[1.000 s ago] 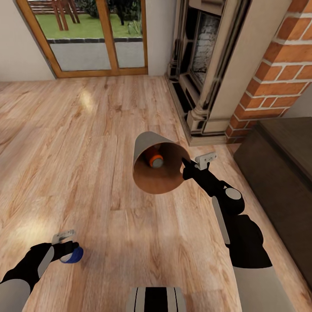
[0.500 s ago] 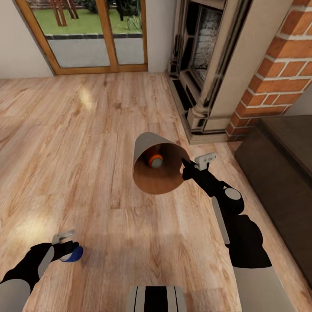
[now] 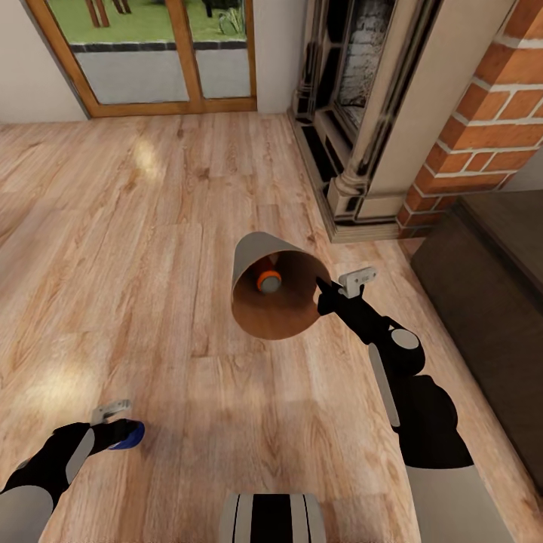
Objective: Put the three can of soda from the living room inside the tash can in the kitchen.
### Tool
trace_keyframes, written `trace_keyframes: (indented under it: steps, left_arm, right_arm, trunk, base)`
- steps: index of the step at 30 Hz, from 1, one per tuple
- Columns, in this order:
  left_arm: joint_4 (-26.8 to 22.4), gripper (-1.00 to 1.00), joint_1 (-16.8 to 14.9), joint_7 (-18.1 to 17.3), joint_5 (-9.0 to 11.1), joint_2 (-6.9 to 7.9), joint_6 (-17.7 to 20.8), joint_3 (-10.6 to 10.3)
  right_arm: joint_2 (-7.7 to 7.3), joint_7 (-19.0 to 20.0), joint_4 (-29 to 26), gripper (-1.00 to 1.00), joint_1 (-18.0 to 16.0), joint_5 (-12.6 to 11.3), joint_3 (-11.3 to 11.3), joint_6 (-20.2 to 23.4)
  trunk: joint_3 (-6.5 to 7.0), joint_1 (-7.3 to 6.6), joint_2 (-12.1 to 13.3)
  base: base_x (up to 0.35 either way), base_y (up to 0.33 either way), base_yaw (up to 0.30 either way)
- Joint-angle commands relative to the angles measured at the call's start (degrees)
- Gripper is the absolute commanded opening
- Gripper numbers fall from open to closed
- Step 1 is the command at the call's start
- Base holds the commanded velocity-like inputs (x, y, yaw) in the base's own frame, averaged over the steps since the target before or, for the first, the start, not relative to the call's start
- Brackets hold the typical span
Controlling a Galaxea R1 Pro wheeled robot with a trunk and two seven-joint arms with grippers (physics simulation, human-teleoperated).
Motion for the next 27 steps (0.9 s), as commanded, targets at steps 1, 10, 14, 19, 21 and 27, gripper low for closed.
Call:
trace_keyframes:
  steps: [1, 10, 14, 19, 21, 27]
  left_arm:
    - [0.0, 1.0, 0.0, 0.0, 0.0, 0.0, 0.0, 0.0]
    - [0.0, 1.0, 0.0, 0.1, 0.0, 0.0, 0.0, 0.0]
    - [0.0, 1.0, 0.0, 0.1, 0.0, 0.0, 0.0, 0.0]
    - [0.0, 1.0, 0.0, 0.0, 0.0, 0.0, 0.0, 0.0]
    - [0.0, -1.0, 0.0, -0.1, 0.0, 0.0, 0.0, 0.0]
    - [-0.1, -1.0, 0.0, -0.1, 0.0, -0.18, 0.0, 0.0]
  right_arm:
    - [0.01, 0.5, -0.1, -1.0, 0.1, -0.8, 0.0, 0.1]
    - [0.0, 0.4, 0.4, -1.0, 0.4, -0.8, 0.0, 0.1]
    - [-0.03, 0.4, 0.4, -1.0, 0.4, -0.8, 0.1, 0.1]
    - [-0.01, 0.4, 0.4, -1.0, 0.5, -0.8, 0.1, 0.1]
    - [-0.01, 0.4, 0.5, -1.0, 0.5, -0.6, 0.1, 0.1]
    - [0.07, 0.7, 0.5, -1.0, 0.5, 2.3, 0.1, -0.1]
  trunk:
    - [0.01, -0.01, 0.0]
    - [-0.22, 0.02, 0.0]
    - [-0.22, 0.02, 0.0]
    - [-0.22, 0.02, 0.0]
    - [-0.22, 0.02, 0.0]
    - [-0.22, 0.02, 0.0]
  base:
    - [0.0, 0.0, 0.0]
    - [0.0, 0.0, 0.0]
    - [0.0, 0.0, 0.0]
    - [0.0, 0.0, 0.0]
    - [0.0, 0.0, 0.0]
    - [0.0, 0.0, 0.0]
